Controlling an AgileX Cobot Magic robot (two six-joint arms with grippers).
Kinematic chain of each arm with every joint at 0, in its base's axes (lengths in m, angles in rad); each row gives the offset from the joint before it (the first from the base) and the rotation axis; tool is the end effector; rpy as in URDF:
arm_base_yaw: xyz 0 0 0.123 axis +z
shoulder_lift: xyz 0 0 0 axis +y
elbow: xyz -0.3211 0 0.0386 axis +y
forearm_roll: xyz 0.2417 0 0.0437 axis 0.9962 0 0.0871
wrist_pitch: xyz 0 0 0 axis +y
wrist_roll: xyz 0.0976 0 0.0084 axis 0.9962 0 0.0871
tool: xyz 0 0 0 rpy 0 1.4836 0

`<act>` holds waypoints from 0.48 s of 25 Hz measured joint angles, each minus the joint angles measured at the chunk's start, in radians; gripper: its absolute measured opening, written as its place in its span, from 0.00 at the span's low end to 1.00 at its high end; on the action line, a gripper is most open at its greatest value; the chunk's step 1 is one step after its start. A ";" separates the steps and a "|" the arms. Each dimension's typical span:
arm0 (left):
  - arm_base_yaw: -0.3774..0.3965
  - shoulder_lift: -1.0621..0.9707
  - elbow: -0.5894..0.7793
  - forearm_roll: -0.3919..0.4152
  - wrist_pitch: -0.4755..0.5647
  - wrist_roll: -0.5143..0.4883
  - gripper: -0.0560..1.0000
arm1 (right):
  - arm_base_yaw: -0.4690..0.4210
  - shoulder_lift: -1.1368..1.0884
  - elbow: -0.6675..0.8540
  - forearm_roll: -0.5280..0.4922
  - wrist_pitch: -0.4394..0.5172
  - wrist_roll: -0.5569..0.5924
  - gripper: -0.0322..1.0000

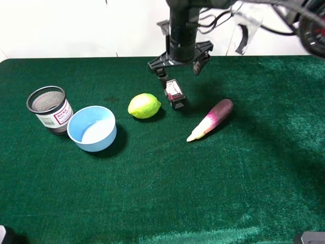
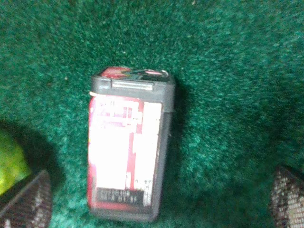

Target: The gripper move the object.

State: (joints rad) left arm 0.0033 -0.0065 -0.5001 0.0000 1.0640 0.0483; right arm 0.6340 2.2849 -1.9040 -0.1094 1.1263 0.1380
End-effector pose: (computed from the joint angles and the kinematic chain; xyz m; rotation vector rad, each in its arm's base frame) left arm -0.0439 -0.0001 0.2705 0.0459 2.0406 0.0323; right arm 0.4044 0.2853 0.1947 -0.7841 2.8574 -0.0563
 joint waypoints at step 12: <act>0.000 0.000 0.000 -0.005 0.000 0.000 0.99 | 0.000 -0.214 -0.001 0.037 0.087 -0.047 0.70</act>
State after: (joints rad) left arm 0.0033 -0.0065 -0.5001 -0.0053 1.0640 0.0483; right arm 0.6340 2.0709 -1.9051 -0.0725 1.2135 0.0913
